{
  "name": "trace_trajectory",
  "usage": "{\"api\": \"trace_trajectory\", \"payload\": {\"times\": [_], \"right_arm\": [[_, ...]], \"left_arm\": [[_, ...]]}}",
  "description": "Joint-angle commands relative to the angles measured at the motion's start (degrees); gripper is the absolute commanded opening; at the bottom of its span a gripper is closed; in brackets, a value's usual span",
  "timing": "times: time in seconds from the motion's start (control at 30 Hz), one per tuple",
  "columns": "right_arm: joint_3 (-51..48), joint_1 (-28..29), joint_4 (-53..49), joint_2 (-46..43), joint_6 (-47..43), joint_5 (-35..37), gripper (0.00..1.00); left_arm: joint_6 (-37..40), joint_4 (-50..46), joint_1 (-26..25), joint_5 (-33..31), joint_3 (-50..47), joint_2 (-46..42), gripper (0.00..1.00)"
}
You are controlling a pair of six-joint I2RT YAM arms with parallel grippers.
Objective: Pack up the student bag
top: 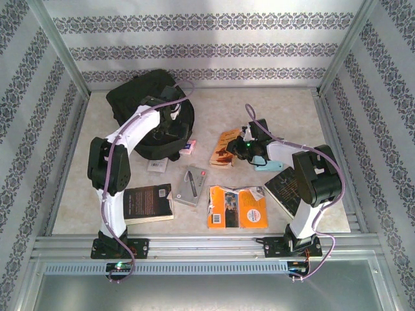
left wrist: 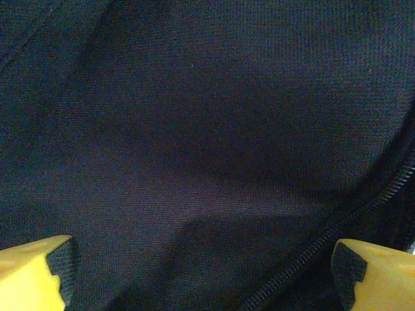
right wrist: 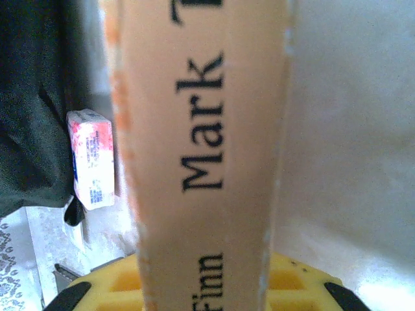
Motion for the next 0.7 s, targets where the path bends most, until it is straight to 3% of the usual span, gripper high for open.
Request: {"api": "trace_trajectory", "payload": {"times": [0.0,0.17,0.27,0.33,0.4,0.53,0.67], "right_arm": [[0.51,0.85,0.05,-0.24,-1.23,-1.36,0.00],[0.74,0.93,0.32,0.39,-0.99,-1.72,0.00],[1.06,0.93,0.97,0.66,-0.49,-2.31,0.00],[1.14,0.93,1.19,0.53,-0.29,-2.68,0.00],[1.05,1.07,1.20,0.20,-0.38,-2.72,0.00],[0.63,1.04,1.19,-0.62,-0.46,-2.52,0.00],[0.55,1.06,0.90,-1.54,-0.63,-2.12,0.00]], "left_arm": [[2.87,0.41,-0.01,1.45,1.46,2.50,1.00],[3.70,1.26,-0.03,11.08,0.66,4.40,1.00],[3.37,0.94,0.00,10.74,2.20,8.33,1.00],[2.60,0.51,-0.07,8.18,4.04,11.19,0.94],[1.94,1.20,-0.07,6.45,4.99,12.55,0.82],[1.56,2.67,0.17,4.11,6.12,13.29,0.37],[0.56,1.54,0.75,7.39,8.38,12.49,0.00]]}}
